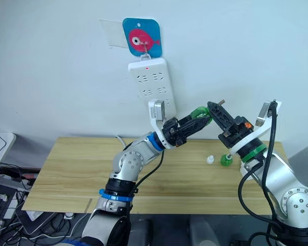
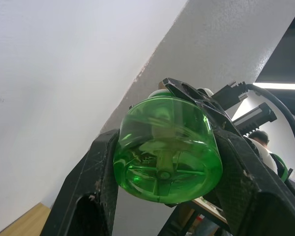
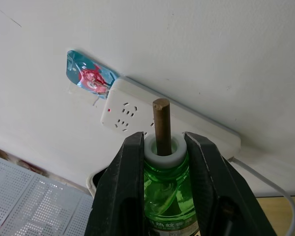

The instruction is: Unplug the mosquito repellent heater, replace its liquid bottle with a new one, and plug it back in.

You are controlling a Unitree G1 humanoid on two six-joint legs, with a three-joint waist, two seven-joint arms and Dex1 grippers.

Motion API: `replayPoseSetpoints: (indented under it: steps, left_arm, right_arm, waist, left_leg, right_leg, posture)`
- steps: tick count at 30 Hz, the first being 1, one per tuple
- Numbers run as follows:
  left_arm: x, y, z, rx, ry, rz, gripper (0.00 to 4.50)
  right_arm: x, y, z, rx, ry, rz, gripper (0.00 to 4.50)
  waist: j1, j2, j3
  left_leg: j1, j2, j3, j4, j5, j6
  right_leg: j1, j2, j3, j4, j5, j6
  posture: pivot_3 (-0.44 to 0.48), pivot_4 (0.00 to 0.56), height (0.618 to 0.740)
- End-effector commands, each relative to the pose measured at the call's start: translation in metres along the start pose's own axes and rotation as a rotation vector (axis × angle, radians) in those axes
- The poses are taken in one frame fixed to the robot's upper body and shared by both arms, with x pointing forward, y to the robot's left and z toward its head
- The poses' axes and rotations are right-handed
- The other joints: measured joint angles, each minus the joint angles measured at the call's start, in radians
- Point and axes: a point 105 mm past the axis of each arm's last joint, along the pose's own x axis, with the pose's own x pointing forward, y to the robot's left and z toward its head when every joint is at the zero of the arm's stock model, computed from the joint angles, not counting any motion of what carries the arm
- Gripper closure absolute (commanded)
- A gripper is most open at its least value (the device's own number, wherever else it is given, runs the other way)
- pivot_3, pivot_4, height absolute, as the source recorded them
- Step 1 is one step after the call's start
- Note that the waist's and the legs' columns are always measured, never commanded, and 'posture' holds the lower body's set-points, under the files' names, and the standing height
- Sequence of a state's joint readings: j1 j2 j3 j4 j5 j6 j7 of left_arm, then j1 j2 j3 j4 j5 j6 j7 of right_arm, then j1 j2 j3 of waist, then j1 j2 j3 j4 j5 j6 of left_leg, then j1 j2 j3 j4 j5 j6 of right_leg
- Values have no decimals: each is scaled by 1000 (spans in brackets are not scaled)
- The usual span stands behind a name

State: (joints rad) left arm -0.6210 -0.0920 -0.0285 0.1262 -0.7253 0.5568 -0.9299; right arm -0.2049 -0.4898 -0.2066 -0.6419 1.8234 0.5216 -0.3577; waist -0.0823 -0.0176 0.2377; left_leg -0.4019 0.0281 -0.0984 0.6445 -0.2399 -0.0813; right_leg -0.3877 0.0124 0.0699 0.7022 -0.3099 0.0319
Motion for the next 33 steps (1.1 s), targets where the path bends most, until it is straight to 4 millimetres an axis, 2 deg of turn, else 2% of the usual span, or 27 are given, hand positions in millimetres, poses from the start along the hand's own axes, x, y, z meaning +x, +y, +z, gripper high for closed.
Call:
replayPoseSetpoints:
  steps: [1, 4, 5, 7, 9, 13, 15, 18, 21, 24, 27, 33]
  left_arm:
    - [8, -8, 0, 10, -7, -35, 2215]
    - [9, -4, 1, 26, -1, -18, 2215]
    - [9, -3, 2, 29, 1, -14, 2215]
    - [8, 1, 4, 43, 10, -6, 2215]
    - [5, 4, 6, 56, 24, -5, 2215]
    - [-2, 12, 9, 82, 56, 4, 2215]
    - [-6, 13, 10, 91, 75, -1, 2215]
    - [-10, 10, 9, 93, 98, -24, 2215]
    - [-12, 9, 6, 101, 120, -34, 2215]
    - [-12, 9, 6, 108, 128, -36, 2215]
    - [-13, 8, 8, 115, 129, -34, 2215]
    - [-17, 7, 8, 122, 131, -18, 2215]
  right_arm:
    - [-2, 15, 0, -23, -23, 51, 3641]
    - [-3, 13, 0, -56, -17, 38, 3641]
    - [-4, 12, 0, -70, -15, 31, 2906]
    - [-7, 7, 0, -128, 13, 6, 2348]
    - [-13, 1, -3, -190, 71, -26, 1541]
    - [-41, -24, -3, -316, 226, -148, 80]
    - [-62, -45, -1, -402, 337, -263, 32]
    - [-95, -83, 10, -668, 571, -435, 32]
    - [-115, -110, 23, -792, 730, -530, 32]
    - [-124, -132, 32, -809, 826, -587, 32]
    - [-129, -148, 33, -830, 927, -580, 32]
    - [-131, -181, 38, -797, 1001, -625, 32]
  waist:
    - [0, 0, 0]
    - [0, 0, 0]
    - [0, 0, 0]
    - [0, 0, 0]
    - [0, 0, 0]
    - [2, 0, 0]
    - [3, 0, 0]
    - [3, 0, 0]
    - [-1, -1, 1]
    - [-3, -1, 1]
    - [-2, -2, 1]
    - [3, -2, 3]
  left_leg:
    - [0, 0, 0, 0, 0, 0]
    - [0, 0, 0, 0, 0, 0]
    - [0, 0, 0, 0, 0, 0]
    - [0, 0, 0, 0, 0, 0]
    - [0, 0, 0, 0, 0, 0]
    - [-1, 0, 0, -1, 0, 0]
    - [-2, -1, 0, -1, 0, 0]
    - [-2, -1, 1, -1, -1, 1]
    - [-1, -1, 3, 0, 0, 1]
    - [1, 0, 4, 0, 0, 1]
    - [1, 1, 4, 1, 0, 1]
    - [0, 0, 5, 0, 0, 1]
  right_leg:
    - [0, 0, 0, 0, 0, 0]
    - [0, 0, 0, -1, 0, 0]
    - [0, 0, 0, -1, 0, 0]
    - [0, 0, 0, -1, 0, 0]
    - [0, 0, 0, -1, 0, 0]
    - [0, 0, 0, -4, 0, 0]
    - [0, 0, 0, -5, 0, 0]
    - [0, -1, 1, -6, 0, 1]
    - [0, 0, 2, -6, -1, 7]
    - [2, 0, 2, -6, -2, 7]
    - [2, 1, 4, -6, -1, 8]
    - [2, 0, 4, -7, -1, 7]
  posture:
    - [-98, 172, 740]
    - [-101, 175, 740]
    - [-103, 177, 740]
    - [-105, 179, 740]
    - [-109, 183, 740]
    - [-119, 187, 740]
    - [-120, 193, 740]
    - [-122, 196, 740]
    - [-105, 196, 740]
    - [-92, 210, 740]
    - [-78, 218, 740]
    - [-58, 233, 740]
